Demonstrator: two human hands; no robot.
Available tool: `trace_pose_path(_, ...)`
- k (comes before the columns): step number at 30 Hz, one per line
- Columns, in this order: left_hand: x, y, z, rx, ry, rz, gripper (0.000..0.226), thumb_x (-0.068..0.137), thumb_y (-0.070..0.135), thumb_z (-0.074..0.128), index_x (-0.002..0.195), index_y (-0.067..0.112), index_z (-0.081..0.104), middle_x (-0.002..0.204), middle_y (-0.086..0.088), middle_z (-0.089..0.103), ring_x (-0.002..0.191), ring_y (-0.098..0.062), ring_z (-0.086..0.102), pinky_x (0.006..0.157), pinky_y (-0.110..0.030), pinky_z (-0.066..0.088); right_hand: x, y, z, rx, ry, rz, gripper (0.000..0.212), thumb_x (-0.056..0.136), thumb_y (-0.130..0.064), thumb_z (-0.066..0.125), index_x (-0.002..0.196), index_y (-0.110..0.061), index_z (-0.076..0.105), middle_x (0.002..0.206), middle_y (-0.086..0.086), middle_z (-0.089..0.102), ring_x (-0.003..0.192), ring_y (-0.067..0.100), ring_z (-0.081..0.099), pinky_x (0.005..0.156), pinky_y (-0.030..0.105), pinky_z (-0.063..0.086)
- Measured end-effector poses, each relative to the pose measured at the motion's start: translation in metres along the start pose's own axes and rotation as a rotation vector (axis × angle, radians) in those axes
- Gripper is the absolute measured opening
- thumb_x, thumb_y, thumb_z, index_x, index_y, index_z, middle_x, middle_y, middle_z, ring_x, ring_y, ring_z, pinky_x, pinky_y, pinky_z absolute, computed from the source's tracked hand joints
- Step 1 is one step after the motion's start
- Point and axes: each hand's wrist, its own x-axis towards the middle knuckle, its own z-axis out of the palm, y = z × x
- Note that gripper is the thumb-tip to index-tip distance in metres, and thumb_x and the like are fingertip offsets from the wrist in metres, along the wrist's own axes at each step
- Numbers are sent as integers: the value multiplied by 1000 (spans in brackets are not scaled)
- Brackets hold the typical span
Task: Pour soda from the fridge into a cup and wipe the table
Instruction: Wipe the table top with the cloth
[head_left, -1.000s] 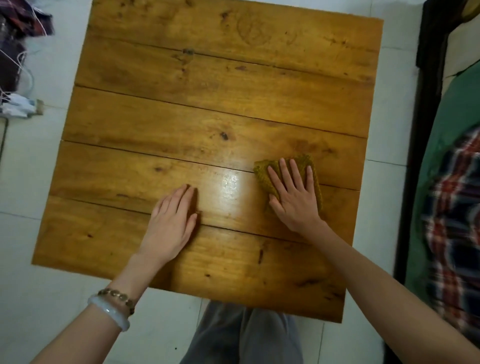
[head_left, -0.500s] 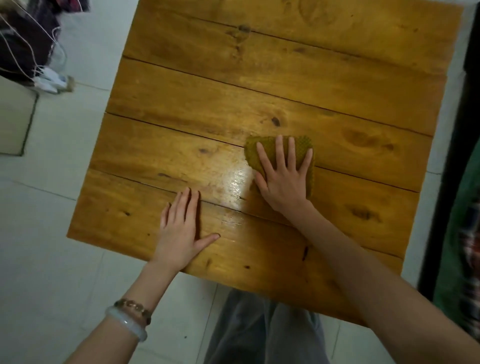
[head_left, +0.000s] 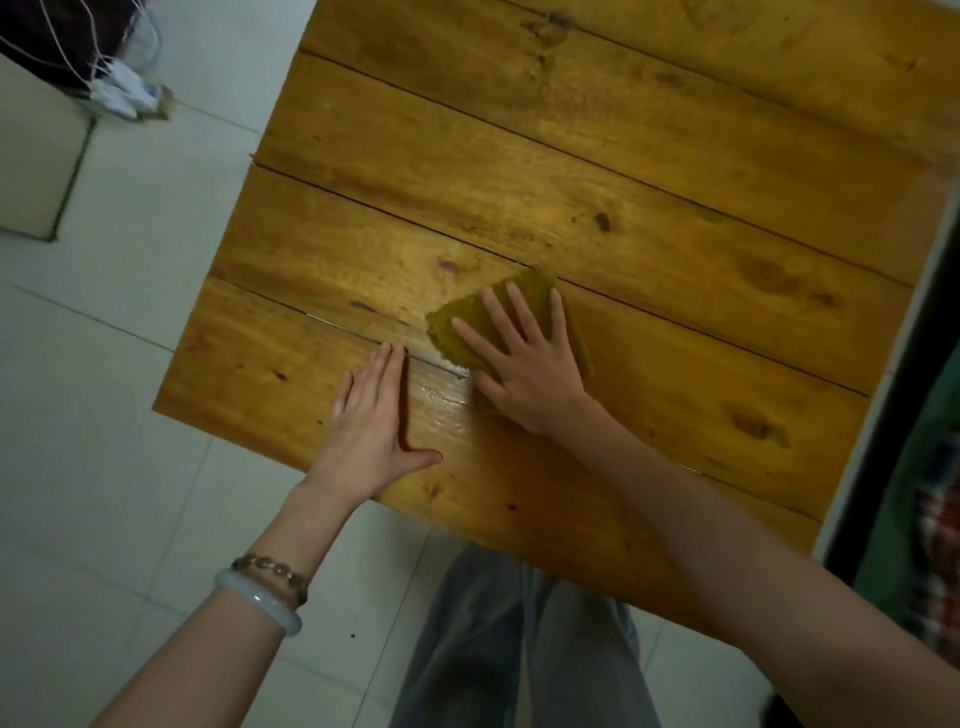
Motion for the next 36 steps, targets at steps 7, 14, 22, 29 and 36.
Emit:
trace_pose_path(7,-1,0,-1,109,-96,3,138,58,66,73,148,8,-13,152,-6,-24,139,-14,-21,114,-38,-11,-96,-8,24,-16,-58,-129,59,93,-56,26,148,-38,16,158,5,13,145,30,6,111,63,6)
trace_pose_path(14,-2,2,0,138,-92,-40,138,57,71,70,149,12,-14,156,-5,-20,141,-14,-20,116,-39,-8,48,-1,-11,-53,22,30,59,93,-56,11,148,-37,13,158,6,12,145,31,9,110,62,0)
trace_pose_path(22,-9,7,0,104,-70,-76,131,61,65,72,150,15,-10,157,-1,-16,143,-14,-14,115,-38,-6,41,1,-10,-72,27,-64,58,95,-55,14,149,-34,12,158,6,11,145,31,6,112,61,0)
trace_pose_path(29,-14,16,11,112,-87,-107,130,65,71,64,147,13,-17,150,-4,-29,139,-18,-24,113,-41,-11,-126,20,23,-86,-93,-145,59,92,-55,27,147,-35,21,154,7,27,142,32,13,110,63,8)
trace_pose_path(36,-12,22,14,74,-67,-144,131,63,68,68,148,12,-13,155,-5,-21,142,-21,-20,115,-43,-8,-9,7,-3,-75,-21,-65,60,93,-60,17,148,-39,8,158,6,10,145,32,6,111,63,0)
